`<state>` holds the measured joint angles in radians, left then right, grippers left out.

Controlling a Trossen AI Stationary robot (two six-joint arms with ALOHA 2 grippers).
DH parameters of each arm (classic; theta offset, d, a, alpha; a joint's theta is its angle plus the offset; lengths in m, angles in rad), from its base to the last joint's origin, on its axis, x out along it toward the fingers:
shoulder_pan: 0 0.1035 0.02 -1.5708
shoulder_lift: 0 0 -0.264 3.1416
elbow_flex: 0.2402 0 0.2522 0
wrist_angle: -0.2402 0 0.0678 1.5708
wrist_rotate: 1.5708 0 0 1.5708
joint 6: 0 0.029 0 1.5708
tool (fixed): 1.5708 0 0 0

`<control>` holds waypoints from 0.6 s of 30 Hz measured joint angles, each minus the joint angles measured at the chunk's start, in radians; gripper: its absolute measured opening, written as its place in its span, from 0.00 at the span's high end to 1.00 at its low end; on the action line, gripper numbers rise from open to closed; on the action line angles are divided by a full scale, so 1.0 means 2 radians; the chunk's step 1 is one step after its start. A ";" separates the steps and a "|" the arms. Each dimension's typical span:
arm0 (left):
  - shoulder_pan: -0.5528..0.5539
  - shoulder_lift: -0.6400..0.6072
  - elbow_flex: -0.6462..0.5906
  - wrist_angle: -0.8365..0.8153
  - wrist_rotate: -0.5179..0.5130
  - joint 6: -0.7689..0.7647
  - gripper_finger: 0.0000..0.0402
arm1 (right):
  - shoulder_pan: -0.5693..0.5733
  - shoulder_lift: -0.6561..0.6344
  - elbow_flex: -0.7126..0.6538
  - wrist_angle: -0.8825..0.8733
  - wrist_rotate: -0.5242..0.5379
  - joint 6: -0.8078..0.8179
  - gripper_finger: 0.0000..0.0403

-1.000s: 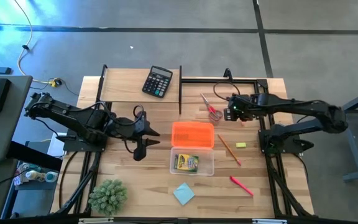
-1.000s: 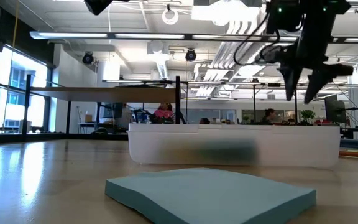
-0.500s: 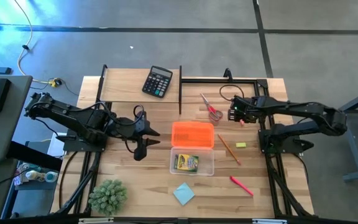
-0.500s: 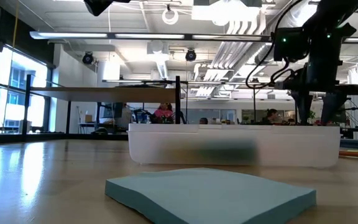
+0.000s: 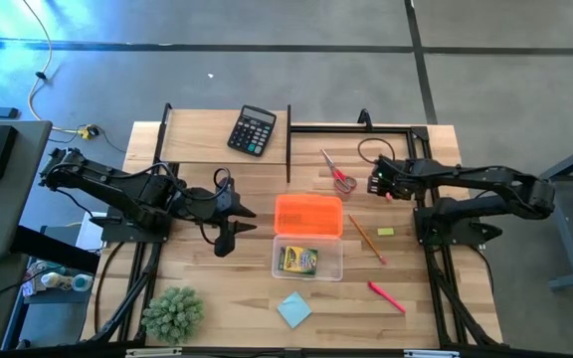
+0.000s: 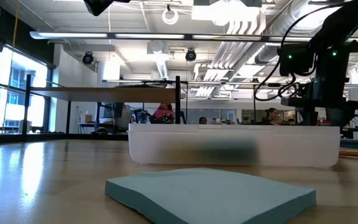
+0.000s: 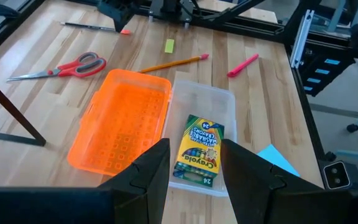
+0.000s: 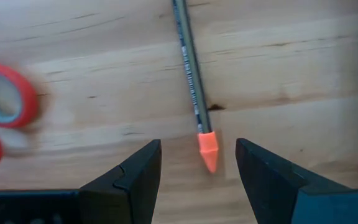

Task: Pack school essentials
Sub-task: Put the black pencil into the supply box

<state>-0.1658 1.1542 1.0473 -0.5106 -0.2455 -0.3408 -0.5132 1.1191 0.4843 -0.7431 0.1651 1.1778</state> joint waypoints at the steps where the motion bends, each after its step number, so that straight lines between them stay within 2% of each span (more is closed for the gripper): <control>1: 0.000 0.000 0.000 0.000 0.000 0.000 0.67 | 0.000 0.000 -0.005 0.006 0.003 -0.001 0.51; 7: 0.000 0.000 0.000 0.000 -0.001 0.000 0.67 | 0.000 0.000 -0.035 0.047 0.005 0.002 0.54; 18: 0.000 0.000 0.000 0.008 -0.018 0.002 0.67 | 0.000 0.000 -0.038 0.040 0.001 -0.004 0.65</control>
<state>-0.1661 1.1542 1.0473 -0.4946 -0.2823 -0.3378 -0.5133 1.1183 0.4088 -0.6625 0.1669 1.1702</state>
